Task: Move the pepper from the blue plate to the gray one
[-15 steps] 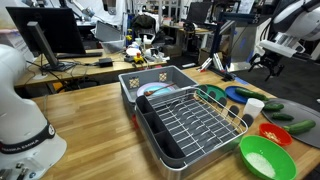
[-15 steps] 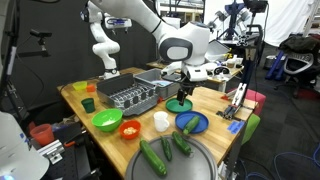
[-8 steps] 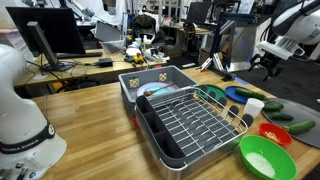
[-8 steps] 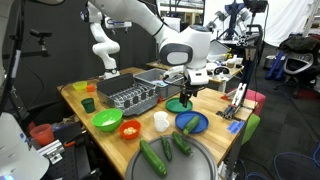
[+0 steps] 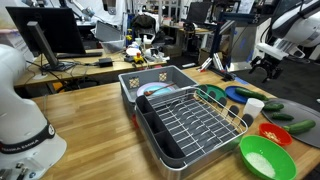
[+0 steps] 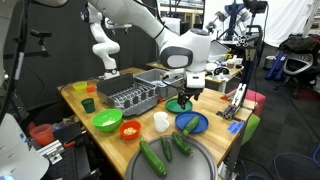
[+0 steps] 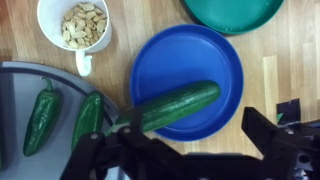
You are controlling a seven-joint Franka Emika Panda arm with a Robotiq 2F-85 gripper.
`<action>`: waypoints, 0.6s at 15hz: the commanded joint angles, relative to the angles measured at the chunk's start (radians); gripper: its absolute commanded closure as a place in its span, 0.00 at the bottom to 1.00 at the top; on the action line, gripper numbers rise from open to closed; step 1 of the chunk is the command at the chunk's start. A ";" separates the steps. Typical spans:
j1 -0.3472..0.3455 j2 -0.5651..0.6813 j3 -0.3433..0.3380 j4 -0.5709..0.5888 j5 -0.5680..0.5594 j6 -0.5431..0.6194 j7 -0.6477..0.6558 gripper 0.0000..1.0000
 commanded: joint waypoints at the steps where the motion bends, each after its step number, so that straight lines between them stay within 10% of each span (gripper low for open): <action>1: 0.018 0.029 -0.022 0.002 -0.005 0.018 0.186 0.00; 9: -0.002 0.063 0.006 0.002 -0.012 0.016 0.285 0.00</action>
